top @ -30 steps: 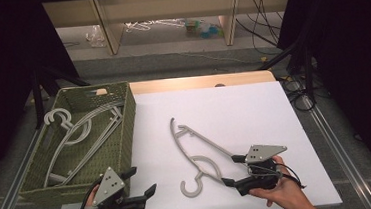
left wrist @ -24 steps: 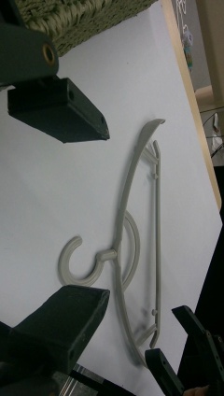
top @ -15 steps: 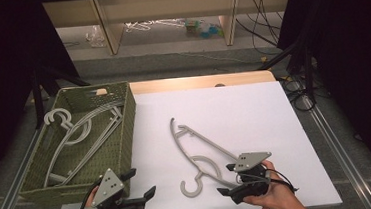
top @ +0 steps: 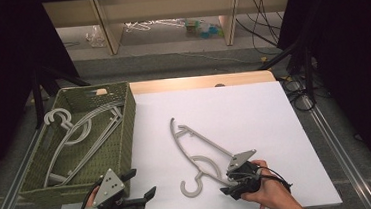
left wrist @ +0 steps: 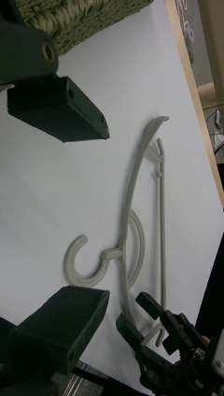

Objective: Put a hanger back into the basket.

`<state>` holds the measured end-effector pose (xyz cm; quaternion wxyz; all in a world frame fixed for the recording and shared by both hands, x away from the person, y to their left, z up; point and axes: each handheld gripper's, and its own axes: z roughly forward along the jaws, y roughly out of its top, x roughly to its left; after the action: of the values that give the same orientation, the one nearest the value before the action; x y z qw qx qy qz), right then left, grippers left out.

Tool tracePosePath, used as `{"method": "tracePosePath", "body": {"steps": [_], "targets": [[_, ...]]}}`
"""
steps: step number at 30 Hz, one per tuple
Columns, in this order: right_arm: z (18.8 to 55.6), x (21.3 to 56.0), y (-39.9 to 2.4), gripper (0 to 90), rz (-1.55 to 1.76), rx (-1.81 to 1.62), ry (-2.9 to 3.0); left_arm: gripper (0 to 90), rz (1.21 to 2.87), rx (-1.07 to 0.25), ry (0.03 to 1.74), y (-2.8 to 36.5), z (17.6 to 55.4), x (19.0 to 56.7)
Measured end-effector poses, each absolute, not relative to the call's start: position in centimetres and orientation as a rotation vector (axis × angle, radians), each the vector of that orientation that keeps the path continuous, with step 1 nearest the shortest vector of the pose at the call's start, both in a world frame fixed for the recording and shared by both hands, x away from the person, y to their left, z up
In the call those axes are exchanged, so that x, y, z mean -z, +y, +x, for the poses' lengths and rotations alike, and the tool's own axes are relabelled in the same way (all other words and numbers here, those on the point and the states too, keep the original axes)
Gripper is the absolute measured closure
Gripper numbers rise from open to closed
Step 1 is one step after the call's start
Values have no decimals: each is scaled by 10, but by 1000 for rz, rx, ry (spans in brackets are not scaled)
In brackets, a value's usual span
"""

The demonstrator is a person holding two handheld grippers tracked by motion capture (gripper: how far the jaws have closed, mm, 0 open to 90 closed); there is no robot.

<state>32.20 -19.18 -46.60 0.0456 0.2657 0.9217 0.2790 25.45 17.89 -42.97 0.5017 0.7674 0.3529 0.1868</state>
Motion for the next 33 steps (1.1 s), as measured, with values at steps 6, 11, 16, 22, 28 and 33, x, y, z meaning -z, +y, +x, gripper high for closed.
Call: {"method": "tracePosePath", "body": {"steps": [6,11,16,22,28,33], "targets": [[327,470,-187,581,784,-764,2860,187,1856,-444,841,178,255,431],[335,467,-185,724,812,-698,2877,191,1866,-445,843,177,254,431],[336,466,-181,723,819,-649,2898,193,1873,-442,834,177,256,432],[340,465,-177,723,814,-590,2925,194,1877,-442,842,176,256,433],[346,463,-171,733,790,-516,2972,196,1882,-447,842,176,256,432],[345,462,-170,754,742,-504,2968,200,1883,-447,835,176,256,433]]}}
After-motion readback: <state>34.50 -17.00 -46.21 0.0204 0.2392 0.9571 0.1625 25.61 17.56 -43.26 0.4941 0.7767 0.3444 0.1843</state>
